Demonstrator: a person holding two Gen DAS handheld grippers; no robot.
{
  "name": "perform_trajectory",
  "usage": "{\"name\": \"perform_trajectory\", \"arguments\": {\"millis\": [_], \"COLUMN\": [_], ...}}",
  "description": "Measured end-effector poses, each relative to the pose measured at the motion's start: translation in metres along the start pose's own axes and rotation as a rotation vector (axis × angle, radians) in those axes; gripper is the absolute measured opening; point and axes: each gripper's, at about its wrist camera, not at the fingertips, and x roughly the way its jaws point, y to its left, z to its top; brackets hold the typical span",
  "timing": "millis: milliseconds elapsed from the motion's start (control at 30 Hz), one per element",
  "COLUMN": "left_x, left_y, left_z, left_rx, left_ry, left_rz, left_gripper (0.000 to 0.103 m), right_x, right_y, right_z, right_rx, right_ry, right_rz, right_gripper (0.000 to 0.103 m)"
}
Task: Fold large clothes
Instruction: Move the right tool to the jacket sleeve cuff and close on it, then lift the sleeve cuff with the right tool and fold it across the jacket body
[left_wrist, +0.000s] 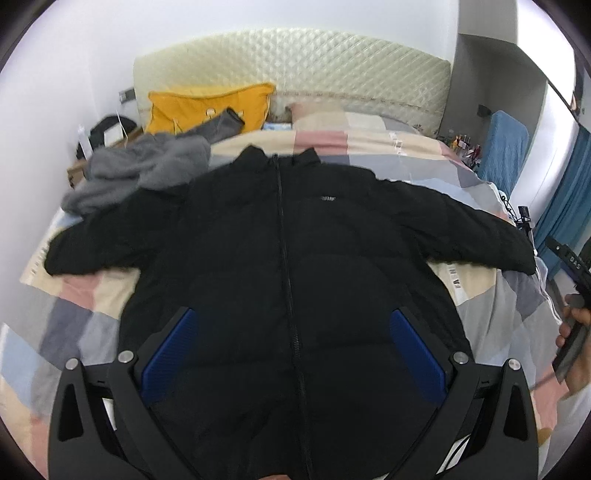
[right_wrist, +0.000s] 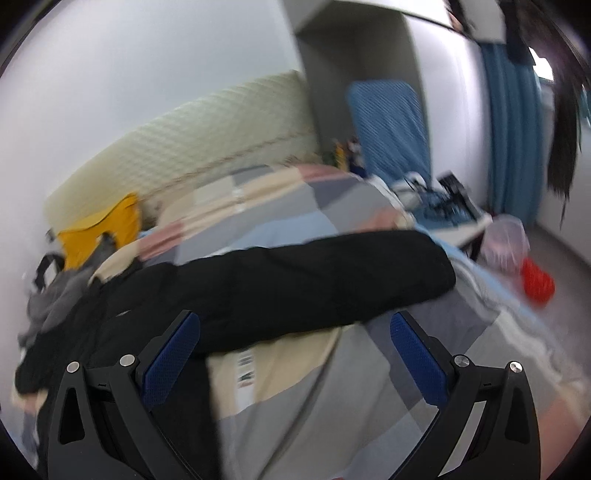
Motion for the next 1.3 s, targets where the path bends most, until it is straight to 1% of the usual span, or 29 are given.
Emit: {"name": "perform_trajectory", "arguments": {"millis": [67,133,233,300,333,400,467,500,533,633,700,733,767,800,833,867,967,1033,1100,1200,1233,1300], "left_x": [0.021,0.037,0.061,0.080,0.089,0.105,0.115,0.117,0.117,0.113,0.114,0.114,0.115,0.115,0.115,0.116,0.115,0.113,0.108,0.100,0.096,0.088], "left_y": [0.006,0.009,0.017,0.016,0.015,0.013,0.013,0.011,0.009,0.001,0.004,0.005,0.006,0.007,0.007,0.008,0.008,0.009,0.012,0.021,0.023,0.030], "left_z": [-0.008,-0.017,-0.033,-0.041,-0.048,-0.059,-0.070,-0.075,-0.078,-0.083,-0.083,-0.082,-0.081,-0.081,-0.081,-0.079,-0.076,-0.076,-0.075,-0.071,-0.070,-0.066], "left_rx": [-0.007,-0.009,-0.054,-0.058,-0.053,-0.042,-0.039,-0.037,-0.030,-0.004,-0.011,-0.015,-0.020,-0.025,-0.028,-0.031,-0.029,-0.028,-0.031,-0.036,-0.034,-0.027], "left_ry": [0.002,-0.002,0.003,0.040,0.055,0.090,0.104,0.110,0.102,0.061,0.056,0.057,0.059,0.061,0.062,0.065,0.065,0.063,0.057,0.041,0.036,0.010], "left_rz": [0.000,0.015,-0.001,-0.017,-0.018,-0.009,-0.012,-0.008,-0.004,0.017,0.016,0.013,0.010,0.008,0.008,0.010,0.016,0.019,0.018,0.017,0.029,0.080], "left_gripper": [0.103,0.103,0.103,0.103,0.103,0.103,0.103,0.103,0.103,0.103,0.103,0.103,0.103,0.103,0.103,0.103,0.103,0.103,0.103,0.103,0.103,0.103], "right_x": [0.027,0.046,0.068,0.083,0.092,0.108,0.122,0.130,0.136,0.155,0.163,0.167,0.170,0.171,0.169,0.168,0.155,0.143,0.122,0.099,0.092,0.077], "right_y": [-0.023,-0.042,-0.079,-0.101,-0.114,-0.133,-0.143,-0.148,-0.150,-0.148,-0.150,-0.154,-0.159,-0.163,-0.166,-0.168,-0.158,-0.152,-0.146,-0.137,-0.135,-0.129], "right_z": [-0.003,-0.006,-0.015,-0.021,-0.027,-0.034,-0.037,-0.038,-0.037,-0.021,-0.010,-0.005,-0.003,0.000,0.004,0.007,0.029,0.044,0.060,0.084,0.091,0.105], "right_rx": [0.065,0.126,0.286,0.389,0.460,0.552,0.602,0.628,0.636,0.600,0.584,0.586,0.610,0.633,0.643,0.644,0.583,0.559,0.542,0.510,0.500,0.472], "right_ry": [0.017,0.012,-0.050,-0.061,-0.059,-0.052,-0.042,-0.041,-0.037,-0.040,-0.052,-0.047,-0.047,-0.047,-0.054,-0.061,-0.095,-0.134,-0.202,-0.248,-0.257,-0.271], "right_rz": [-0.004,-0.006,-0.014,-0.026,-0.026,-0.009,0.005,0.026,0.031,0.022,0.004,-0.017,-0.020,-0.021,-0.028,-0.032,-0.041,-0.032,-0.035,-0.057,-0.059,-0.075], "right_gripper": [0.099,0.098,0.097,0.097,0.097,0.096,0.095,0.095,0.095,0.095,0.084,0.070,0.053,0.044,0.031,0.021,0.010,0.007,0.005,0.005,0.004,0.004]}}
